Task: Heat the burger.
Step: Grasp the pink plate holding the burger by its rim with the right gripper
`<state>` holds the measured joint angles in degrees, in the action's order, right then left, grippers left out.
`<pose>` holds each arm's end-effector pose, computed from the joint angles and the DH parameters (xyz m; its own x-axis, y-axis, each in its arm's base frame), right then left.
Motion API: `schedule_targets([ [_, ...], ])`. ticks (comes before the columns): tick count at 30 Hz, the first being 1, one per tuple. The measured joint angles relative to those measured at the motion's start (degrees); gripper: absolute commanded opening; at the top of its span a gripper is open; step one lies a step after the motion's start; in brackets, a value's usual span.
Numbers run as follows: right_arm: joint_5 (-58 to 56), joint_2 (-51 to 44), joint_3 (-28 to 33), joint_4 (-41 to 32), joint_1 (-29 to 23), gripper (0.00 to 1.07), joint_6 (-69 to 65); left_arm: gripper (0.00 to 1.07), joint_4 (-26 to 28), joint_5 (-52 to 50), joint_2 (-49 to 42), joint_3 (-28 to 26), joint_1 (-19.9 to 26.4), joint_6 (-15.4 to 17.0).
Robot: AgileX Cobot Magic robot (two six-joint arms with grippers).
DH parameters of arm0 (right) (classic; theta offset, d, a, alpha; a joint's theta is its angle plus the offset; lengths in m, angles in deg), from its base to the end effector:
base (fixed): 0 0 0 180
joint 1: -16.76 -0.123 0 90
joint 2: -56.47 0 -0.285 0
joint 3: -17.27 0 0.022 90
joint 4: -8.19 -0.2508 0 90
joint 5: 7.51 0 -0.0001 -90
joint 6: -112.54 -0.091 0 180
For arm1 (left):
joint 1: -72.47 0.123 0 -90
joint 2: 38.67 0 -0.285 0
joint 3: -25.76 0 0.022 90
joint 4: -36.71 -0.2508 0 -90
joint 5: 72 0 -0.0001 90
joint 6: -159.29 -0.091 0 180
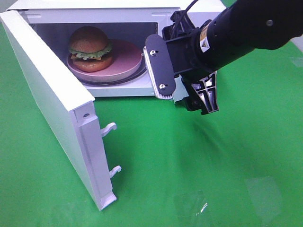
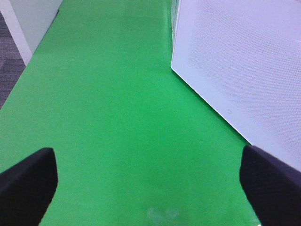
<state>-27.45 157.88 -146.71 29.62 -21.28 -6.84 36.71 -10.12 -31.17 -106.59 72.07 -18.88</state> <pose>0.2840 0.2077 0.2412 0.4465 -0.8945 -0.0214 -0.6464 -0.3059 -0.6990 -0.0083 0.0001 0.2801 -0.4544 -0.0288 -0.8903 -0.0075 0.9996 -0.0284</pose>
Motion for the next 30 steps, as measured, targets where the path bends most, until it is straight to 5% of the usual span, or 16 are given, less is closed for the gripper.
schedule_targets([
  [30, 4.35, 23.26, -20.11, 0.40, -0.17, 0.91, -0.11, 1.01, 0.00, 0.00, 0.00, 0.00, 0.00, 0.00],
])
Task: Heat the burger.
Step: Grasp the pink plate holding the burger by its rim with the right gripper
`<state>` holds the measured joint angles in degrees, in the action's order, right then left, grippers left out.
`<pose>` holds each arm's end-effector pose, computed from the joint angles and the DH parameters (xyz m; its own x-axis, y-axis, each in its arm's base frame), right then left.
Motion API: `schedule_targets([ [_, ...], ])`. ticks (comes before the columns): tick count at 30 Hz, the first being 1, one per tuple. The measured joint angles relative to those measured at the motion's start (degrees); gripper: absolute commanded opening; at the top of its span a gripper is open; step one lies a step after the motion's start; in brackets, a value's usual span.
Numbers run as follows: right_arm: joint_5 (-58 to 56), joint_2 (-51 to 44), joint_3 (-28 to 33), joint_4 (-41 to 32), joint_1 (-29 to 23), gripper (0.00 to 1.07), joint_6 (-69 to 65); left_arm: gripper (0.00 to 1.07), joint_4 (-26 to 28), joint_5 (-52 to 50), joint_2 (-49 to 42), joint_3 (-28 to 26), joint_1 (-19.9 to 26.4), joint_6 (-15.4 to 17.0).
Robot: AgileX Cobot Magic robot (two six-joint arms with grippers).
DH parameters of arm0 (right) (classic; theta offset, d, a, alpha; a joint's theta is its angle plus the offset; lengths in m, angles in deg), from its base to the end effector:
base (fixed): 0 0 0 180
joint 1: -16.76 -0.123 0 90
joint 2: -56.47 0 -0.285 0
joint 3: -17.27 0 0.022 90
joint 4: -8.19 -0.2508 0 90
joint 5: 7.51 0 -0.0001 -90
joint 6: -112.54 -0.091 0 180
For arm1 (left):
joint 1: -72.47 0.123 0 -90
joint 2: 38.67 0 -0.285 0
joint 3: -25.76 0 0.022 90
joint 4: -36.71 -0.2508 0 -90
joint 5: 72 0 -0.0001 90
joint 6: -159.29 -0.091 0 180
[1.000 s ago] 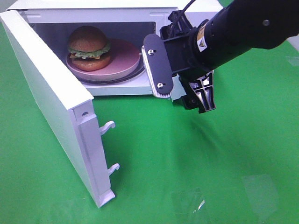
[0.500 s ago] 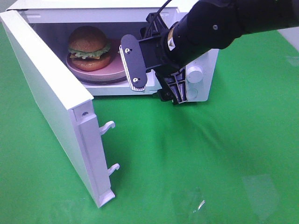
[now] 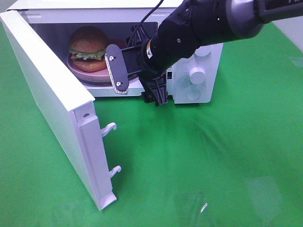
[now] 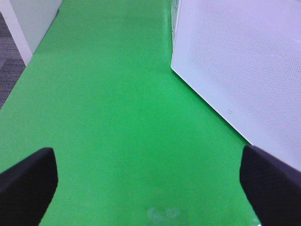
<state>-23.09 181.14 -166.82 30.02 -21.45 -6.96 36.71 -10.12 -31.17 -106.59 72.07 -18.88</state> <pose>0.3617 0.2731 0.1846 0.4727 -0.8806 -0.0332 -0.6323 -0.3128 -0.7087 -0.0083 0.0001 0.2801 -0.4544 -0.0288 -0.8903 -0.0075 0.9996 -0.0284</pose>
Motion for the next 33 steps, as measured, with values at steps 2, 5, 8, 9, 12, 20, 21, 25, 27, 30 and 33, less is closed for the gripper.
schedule_targets([
  [2, 0.17, 1.09, -1.26, -0.06, 0.00, 0.91, -0.46, 1.01, 0.00, 0.00, 0.00, 0.00, 0.00, 0.00],
  [5, 0.34, 3.61, -4.01, -0.17, 0.00, 0.91, -1.03, 1.01, 0.00, 0.00, 0.00, 0.00, 0.00, 0.00],
  [8, 0.52, 5.21, -5.44, -0.17, 0.00, 0.91, -1.32, 1.01, 0.00, 0.00, 0.00, 0.00, 0.00, 0.00],
  [9, 0.52, 5.21, -5.44, -0.17, 0.00, 0.91, -1.32, 1.01, 0.00, 0.00, 0.00, 0.00, 0.00, 0.00],
  [12, 0.63, 7.56, -7.39, -0.17, 0.00, 0.90, -1.38, 1.01, 0.00, 0.00, 0.00, 0.00, 0.00, 0.00],
  [20, 0.57, 11.29, -12.38, -0.17, 0.00, 0.89, -1.38, 1.01, 0.00, 0.00, 0.00, 0.00, 0.00, 0.00],
  [21, 0.29, 12.09, -13.81, -0.17, 0.00, 0.89, -1.38, 1.01, 0.00, 0.00, 0.00, 0.00, 0.00, 0.00],
  [25, 0.11, 13.87, -16.67, -0.17, 0.00, 0.89, -1.38, 1.01, 0.00, 0.00, 0.00, 0.00, 0.00, 0.00],
  [27, -0.06, 14.09, -17.19, -0.17, 0.00, 0.89, -1.38, 1.01, 0.00, 0.00, 0.00, 0.00, 0.00, 0.00],
  [30, -1.32, 15.99, -19.48, -0.17, -0.11, 0.88, -1.43, 1.01, 0.00, 0.00, 0.00, 0.00, 0.00, 0.00],
  [33, -1.32, 16.21, -19.71, -0.23, -0.23, 0.88, -1.43, 1.01, 0.00, 0.00, 0.00, 0.00, 0.00, 0.00],
])
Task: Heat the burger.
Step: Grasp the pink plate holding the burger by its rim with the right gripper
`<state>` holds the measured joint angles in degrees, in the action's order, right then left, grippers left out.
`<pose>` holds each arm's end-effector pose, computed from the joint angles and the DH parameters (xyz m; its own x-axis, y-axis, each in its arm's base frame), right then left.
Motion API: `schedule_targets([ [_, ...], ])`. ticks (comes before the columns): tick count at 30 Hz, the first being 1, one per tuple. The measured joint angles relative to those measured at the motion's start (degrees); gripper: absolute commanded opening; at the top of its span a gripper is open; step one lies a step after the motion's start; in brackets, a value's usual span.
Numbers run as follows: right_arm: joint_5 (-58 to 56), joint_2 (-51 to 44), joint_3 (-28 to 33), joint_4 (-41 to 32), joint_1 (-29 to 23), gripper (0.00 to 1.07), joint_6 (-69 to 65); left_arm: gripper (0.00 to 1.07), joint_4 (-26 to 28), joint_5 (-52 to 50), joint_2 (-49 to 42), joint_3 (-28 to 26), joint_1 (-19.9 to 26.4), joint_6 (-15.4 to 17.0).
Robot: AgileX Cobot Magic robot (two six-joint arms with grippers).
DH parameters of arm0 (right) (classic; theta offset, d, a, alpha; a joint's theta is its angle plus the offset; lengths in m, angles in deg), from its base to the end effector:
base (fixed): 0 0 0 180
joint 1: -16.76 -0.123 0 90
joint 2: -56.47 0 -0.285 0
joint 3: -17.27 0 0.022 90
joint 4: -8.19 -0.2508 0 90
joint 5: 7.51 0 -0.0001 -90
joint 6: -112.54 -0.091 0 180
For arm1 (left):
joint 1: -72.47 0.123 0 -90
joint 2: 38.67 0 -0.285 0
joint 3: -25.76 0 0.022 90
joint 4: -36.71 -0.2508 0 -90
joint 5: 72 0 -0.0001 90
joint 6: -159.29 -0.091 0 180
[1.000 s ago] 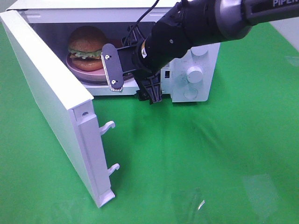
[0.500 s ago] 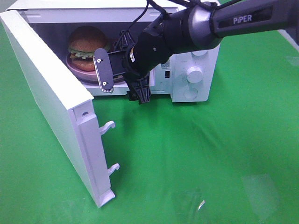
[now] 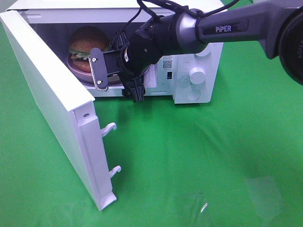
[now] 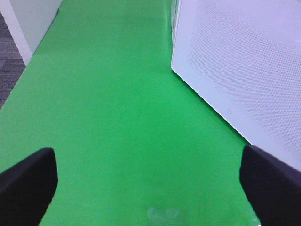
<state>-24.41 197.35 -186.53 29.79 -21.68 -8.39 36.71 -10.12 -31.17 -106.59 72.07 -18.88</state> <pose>0.4139 0.3161 0.1466 0.4537 -0.8892 -0.0580 -0.6227 -0.2699 -0.7344 -0.0083 0.0001 0.2801 -0.4544 -0.0288 -0.8903 -0.0075 0.9996 -0.0284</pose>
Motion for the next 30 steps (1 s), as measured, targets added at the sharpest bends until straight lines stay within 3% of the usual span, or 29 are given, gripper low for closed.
schedule_targets([
  [10, 0.06, 2.29, -3.38, -1.32, -1.72, 0.86, 0.29, 1.01, 0.00, 0.00, 0.00, 0.00, 0.00, 0.00],
  [17, 0.86, 2.98, -3.61, -2.58, -1.89, 0.75, 0.57, 1.01, 0.00, 0.00, 0.00, 0.00, 0.00, 0.00],
  [24, 3.15, 5.10, -3.61, -4.64, -2.12, 0.76, 1.15, 1.01, 0.00, 0.00, 0.00, 0.00, 0.00, 0.00],
  [29, 4.01, 5.27, -3.61, -5.10, -2.23, 0.66, 2.12, 1.01, 0.00, 0.00, 0.00, 0.00, 0.00, 0.00],
  [30, 4.13, 5.27, -3.61, -5.10, -2.23, 0.56, 2.18, 1.01, 0.00, 0.00, 0.00, 0.00, 0.00, 0.00],
])
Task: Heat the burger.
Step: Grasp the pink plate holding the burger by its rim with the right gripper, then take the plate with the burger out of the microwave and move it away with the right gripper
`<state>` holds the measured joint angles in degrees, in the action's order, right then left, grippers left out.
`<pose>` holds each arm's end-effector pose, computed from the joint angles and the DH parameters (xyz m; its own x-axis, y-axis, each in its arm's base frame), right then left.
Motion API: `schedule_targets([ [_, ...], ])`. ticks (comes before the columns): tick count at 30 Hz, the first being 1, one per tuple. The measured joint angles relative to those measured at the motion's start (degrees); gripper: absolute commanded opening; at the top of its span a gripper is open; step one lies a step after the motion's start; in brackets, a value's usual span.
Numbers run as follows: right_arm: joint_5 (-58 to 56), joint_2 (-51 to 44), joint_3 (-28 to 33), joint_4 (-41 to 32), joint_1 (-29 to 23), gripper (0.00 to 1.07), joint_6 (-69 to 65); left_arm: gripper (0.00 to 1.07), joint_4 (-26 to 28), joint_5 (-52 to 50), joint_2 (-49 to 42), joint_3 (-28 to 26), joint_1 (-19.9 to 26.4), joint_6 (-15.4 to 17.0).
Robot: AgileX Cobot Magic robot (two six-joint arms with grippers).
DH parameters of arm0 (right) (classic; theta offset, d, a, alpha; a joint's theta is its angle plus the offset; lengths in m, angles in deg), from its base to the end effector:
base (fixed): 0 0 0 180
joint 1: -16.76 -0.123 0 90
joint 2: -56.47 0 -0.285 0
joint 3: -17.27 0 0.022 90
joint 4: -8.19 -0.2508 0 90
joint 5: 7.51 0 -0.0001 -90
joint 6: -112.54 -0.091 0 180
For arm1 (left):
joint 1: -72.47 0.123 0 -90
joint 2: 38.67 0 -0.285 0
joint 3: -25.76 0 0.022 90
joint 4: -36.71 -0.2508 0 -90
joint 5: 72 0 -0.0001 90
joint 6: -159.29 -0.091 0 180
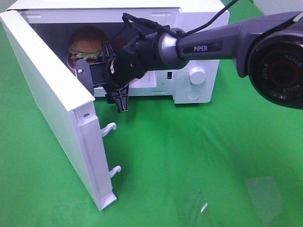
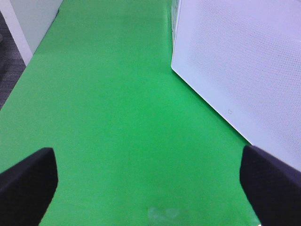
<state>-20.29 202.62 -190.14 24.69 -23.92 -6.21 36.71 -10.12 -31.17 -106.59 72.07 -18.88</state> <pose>0.4100 0.3448 0.1208 0.4908 -0.8623 -0.1249 -0.6200 -0.2450 -0.7453 -0.0083 0.0001 0.2801 -0.4544 -0.0288 -0.8903 -0.0075 0.9996 -0.0284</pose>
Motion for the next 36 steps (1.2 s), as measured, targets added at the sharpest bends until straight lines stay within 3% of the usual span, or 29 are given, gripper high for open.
schedule_targets([
  [1, 0.00, 0.00, 0.00, 0.00, 0.00, 0.56, 0.00, 1.01, 0.00, 0.00, 0.00, 0.00, 0.00, 0.00],
  [2, 0.00, 0.00, 0.00, -0.06, 0.00, 0.44, 0.11, 1.01, 0.00, 0.00, 0.00, 0.00, 0.00, 0.00],
  [3, 0.00, 0.00, 0.00, -0.06, 0.00, 0.44, 0.11, 1.01, 0.00, 0.00, 0.00, 0.00, 0.00, 0.00],
  [4, 0.11, 0.00, 0.00, -0.23, 0.00, 0.30, 0.11, 1.01, 0.00, 0.00, 0.00, 0.00, 0.00, 0.00],
  [5, 0.11, 0.00, 0.00, -0.23, 0.00, 0.30, 0.11, 1.01, 0.00, 0.00, 0.00, 0.00, 0.00, 0.00],
  [6, 0.46, 0.00, 0.00, -0.23, 0.00, 0.18, 0.11, 1.01, 0.00, 0.00, 0.00, 0.00, 0.00, 0.00],
  [7, 0.46, 0.00, 0.00, -0.23, 0.00, 0.18, 0.11, 1.01, 0.00, 0.00, 0.00, 0.00, 0.00, 0.00],
  [9, 0.11, -0.34, -0.23, -0.74, 0.00, 0.00, -0.17, 1.01, 0.00, 0.00, 0.00, 0.00, 0.00, 0.00],
  [21, -2.98, -0.97, -0.23, -1.32, -0.46, 0.00, -0.11, 1.01, 0.00, 0.00, 0.00, 0.00, 0.00, 0.00],
  [31, -12.15, -3.15, -0.40, -1.43, -1.95, 0.00, 0.97, 1.01, 0.00, 0.00, 0.00, 0.00, 0.00, 0.00],
  [36, -15.64, -6.70, 2.81, -3.09, -2.01, 0.00, 7.10, 1.01, 0.00, 0.00, 0.00, 0.00, 0.00, 0.00],
])
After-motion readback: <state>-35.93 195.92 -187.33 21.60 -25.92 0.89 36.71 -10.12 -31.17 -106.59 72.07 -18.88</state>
